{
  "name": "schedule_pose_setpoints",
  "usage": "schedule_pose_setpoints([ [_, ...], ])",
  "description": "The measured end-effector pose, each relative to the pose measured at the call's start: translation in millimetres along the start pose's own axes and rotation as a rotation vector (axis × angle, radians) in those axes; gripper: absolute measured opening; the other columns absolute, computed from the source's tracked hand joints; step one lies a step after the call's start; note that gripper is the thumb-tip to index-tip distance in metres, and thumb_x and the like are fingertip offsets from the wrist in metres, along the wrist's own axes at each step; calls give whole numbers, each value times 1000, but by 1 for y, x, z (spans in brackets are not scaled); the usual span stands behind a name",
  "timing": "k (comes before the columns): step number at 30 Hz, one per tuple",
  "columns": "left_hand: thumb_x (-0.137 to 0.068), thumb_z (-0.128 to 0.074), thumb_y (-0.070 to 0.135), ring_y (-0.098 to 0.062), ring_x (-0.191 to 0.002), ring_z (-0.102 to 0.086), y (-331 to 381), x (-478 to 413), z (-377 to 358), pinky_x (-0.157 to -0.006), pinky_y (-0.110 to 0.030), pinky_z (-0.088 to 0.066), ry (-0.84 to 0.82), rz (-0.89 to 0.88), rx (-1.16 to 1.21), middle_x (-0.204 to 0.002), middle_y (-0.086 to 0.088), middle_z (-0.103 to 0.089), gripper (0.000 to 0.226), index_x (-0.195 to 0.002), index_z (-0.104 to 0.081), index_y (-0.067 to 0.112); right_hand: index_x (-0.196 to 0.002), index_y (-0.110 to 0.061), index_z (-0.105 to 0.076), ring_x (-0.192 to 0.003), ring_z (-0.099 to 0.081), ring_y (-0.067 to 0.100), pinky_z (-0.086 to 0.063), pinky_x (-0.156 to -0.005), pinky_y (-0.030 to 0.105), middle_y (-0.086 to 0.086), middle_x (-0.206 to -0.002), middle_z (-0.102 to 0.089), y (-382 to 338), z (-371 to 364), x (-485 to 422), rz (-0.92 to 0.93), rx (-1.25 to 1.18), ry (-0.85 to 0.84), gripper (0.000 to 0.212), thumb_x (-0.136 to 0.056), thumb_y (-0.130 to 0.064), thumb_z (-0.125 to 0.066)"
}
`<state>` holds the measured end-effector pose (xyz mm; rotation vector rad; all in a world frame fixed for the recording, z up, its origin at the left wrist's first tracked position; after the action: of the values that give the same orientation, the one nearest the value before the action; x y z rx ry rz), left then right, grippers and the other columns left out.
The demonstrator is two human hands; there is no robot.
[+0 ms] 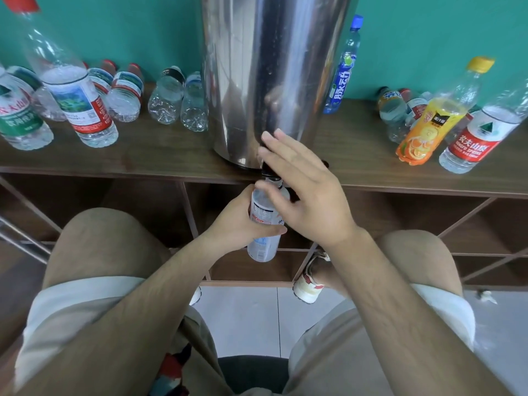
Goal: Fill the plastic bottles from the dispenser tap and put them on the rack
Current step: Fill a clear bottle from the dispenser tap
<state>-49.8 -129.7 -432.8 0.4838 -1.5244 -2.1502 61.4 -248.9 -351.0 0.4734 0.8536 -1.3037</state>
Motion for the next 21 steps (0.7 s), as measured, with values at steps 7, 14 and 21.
schedule_pose_setpoints([
  [7, -69, -97, 22, -6, -114, -68, -1, 1, -1, -104, -46, -55, 9, 25, 5, -119, 13, -72, 77, -134, -55, 30, -143, -9, -55, -125, -60, 16, -56, -96, 39, 0, -131, -60, 20, -1, 28, -396, -249, 41, 56, -94, -31, -72],
  [14, -69, -96, 23, -6, -114, -68, -2, -1, -1, -103, -46, -55, 1, 14, 9, -119, 14, -72, 78, -134, -54, 31, -123, -14, -69, -98, -65, 11, -52, -81, 20, -6, -114, -67, 26, -16, 34, -564, -259, -17, 34, -93, -28, -73],
  [21, -69, -96, 20, -4, -115, -68, -1, 0, 0, -105, -46, -54, -7, 9, 16, -121, 14, -71, 79, -135, -53, 31, -109, -14, -75, -95, -64, 10, -52, -77, 21, -7, -104, -69, 25, -21, 37, -562, -281, -41, 20, -91, -22, -79],
])
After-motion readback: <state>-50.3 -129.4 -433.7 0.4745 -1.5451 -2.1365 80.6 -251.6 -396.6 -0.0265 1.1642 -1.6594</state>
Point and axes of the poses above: each hand's wrist, its own x-axis away from the middle knuckle, its own z-axis out of the back of the hand, y = z × x, the point moved 1 cm from there along -x, towards the middle knuckle
